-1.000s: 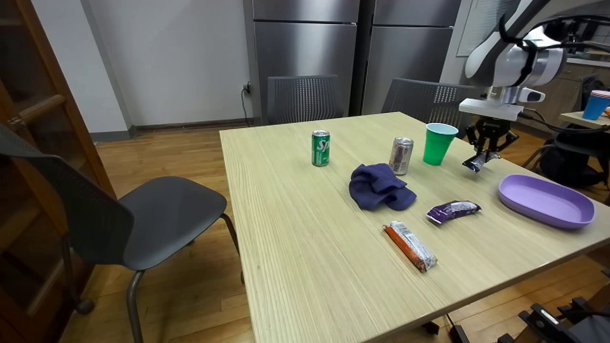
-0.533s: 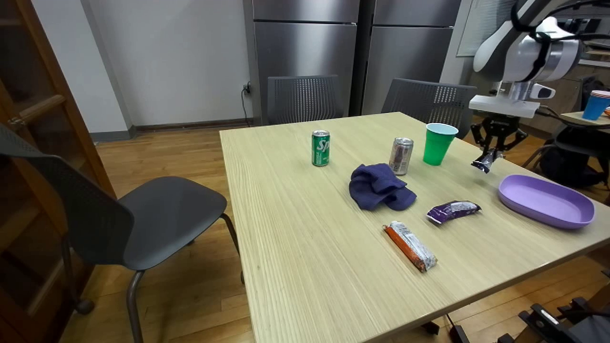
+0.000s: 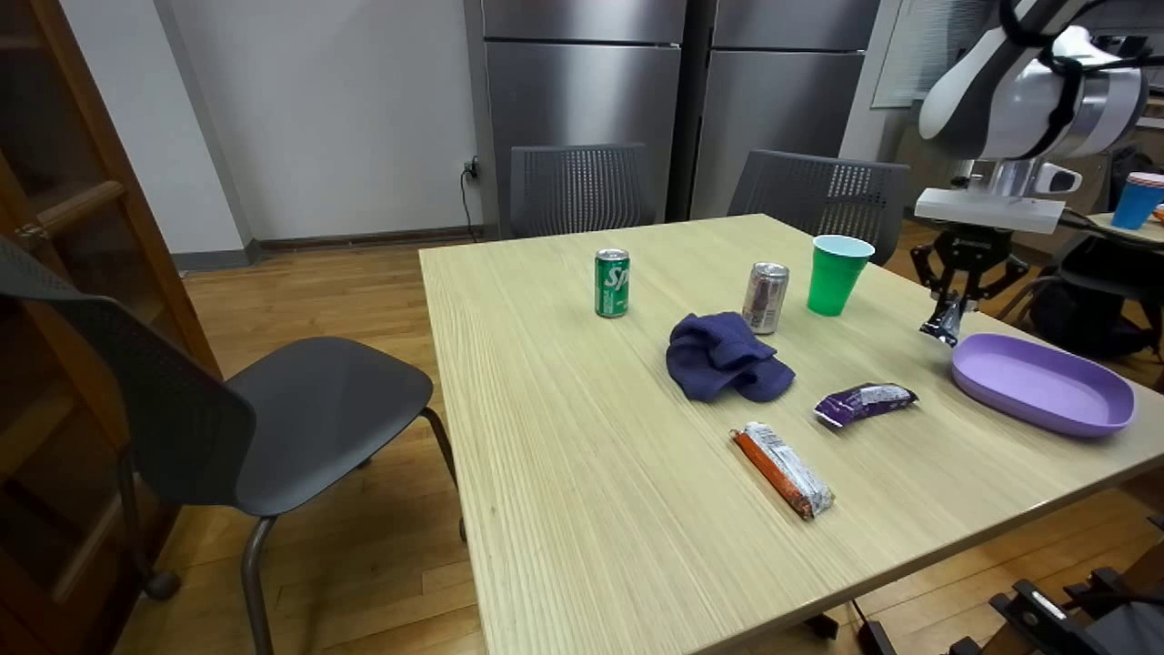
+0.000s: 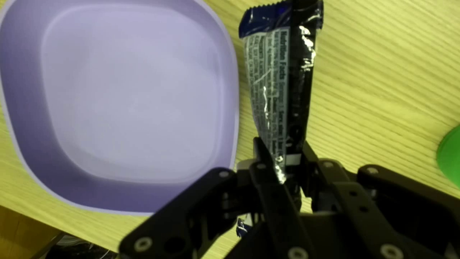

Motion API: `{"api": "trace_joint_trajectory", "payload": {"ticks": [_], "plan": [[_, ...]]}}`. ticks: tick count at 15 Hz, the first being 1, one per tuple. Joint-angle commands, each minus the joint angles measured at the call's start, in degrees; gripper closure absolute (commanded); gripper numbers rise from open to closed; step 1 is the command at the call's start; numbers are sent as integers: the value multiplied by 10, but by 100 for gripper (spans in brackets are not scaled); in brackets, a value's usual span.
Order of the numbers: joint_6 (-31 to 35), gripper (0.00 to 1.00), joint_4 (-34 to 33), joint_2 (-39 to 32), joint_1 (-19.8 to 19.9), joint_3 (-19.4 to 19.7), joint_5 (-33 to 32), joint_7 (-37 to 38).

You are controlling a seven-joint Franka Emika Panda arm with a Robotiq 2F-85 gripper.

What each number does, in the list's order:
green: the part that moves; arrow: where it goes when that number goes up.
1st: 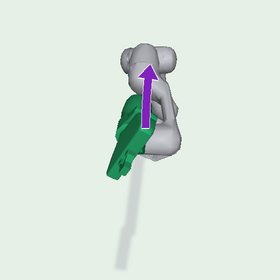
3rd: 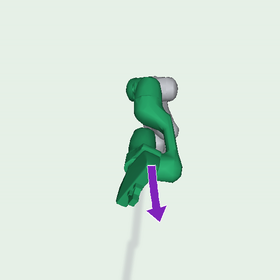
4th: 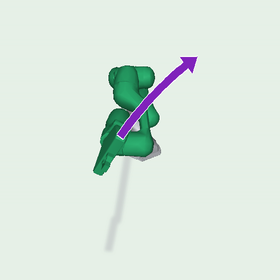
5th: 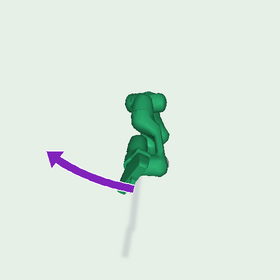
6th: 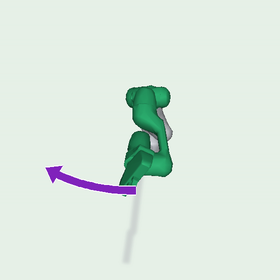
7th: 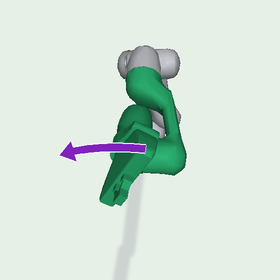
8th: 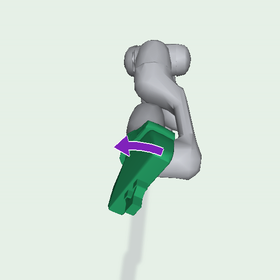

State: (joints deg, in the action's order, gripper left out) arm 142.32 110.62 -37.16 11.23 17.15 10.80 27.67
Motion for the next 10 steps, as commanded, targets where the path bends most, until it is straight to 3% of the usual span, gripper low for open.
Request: {"api": "trace_joint_trajectory", "payload": {"ticks": [1, 10], "plan": [[20, 94, 66, 52, -10, 11, -17, -12], [20, 94, 120, 78, -12, 33, -50, -4]]}}
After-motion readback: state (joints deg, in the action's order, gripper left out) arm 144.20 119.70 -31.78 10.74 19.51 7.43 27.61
